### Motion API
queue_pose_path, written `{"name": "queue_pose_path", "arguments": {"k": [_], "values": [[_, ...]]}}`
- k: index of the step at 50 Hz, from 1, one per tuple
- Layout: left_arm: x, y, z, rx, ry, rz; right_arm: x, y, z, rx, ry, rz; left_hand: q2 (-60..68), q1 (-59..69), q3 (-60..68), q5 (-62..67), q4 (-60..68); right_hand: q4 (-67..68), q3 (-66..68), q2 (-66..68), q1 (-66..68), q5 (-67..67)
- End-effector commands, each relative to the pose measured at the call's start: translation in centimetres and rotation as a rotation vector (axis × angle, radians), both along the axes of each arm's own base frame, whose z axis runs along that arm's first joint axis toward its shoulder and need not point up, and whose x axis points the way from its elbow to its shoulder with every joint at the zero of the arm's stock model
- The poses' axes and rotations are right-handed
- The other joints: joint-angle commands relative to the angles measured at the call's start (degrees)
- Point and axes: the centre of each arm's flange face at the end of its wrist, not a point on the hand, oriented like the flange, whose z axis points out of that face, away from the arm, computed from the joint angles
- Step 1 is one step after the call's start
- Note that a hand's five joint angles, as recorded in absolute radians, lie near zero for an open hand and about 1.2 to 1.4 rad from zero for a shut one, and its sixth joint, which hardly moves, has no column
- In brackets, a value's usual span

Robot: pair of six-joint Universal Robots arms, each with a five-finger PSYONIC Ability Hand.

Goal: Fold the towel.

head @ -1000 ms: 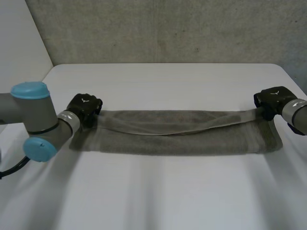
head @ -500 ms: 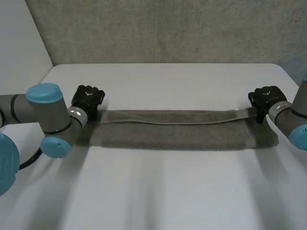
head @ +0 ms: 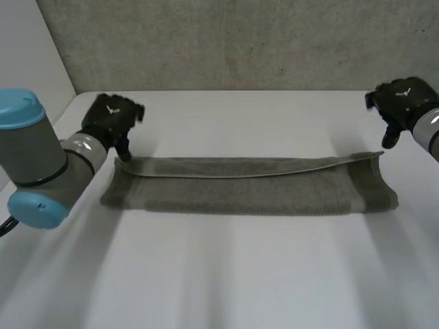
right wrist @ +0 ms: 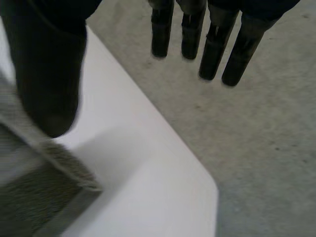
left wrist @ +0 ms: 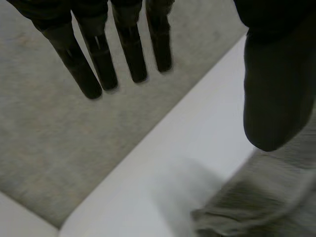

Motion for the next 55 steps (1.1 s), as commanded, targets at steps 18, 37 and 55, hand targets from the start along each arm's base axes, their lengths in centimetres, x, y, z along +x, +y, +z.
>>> {"name": "queue_pose_path", "arguments": {"k": [18,37,55], "values": [[-0.3,1.6,-6.1,0.320,-0.164,-0.140,0.0,0.2,-7.9,0.383,0.118,0.088,4.08,3.85,4.33,-5.73,4.04,16.33,16.43,16.38,16.39,16.20],[-0.8,-3.2,-7.8,0.178,-0.165,-0.020,1.3,-3.4,-9.4,0.245,0.056,0.032,-14.25,-14.49,-14.01,-24.06,-14.29,-15.55,-15.45,-15.50,-15.49,-15.68],[-0.3,-1.0,-6.9,0.145,-0.167,0.029,0.6,-0.2,-8.8,0.292,0.032,0.034,-20.64,-20.88,-20.40,-30.46,-20.68,-15.55,-15.45,-15.50,-15.49,-15.68]]}}
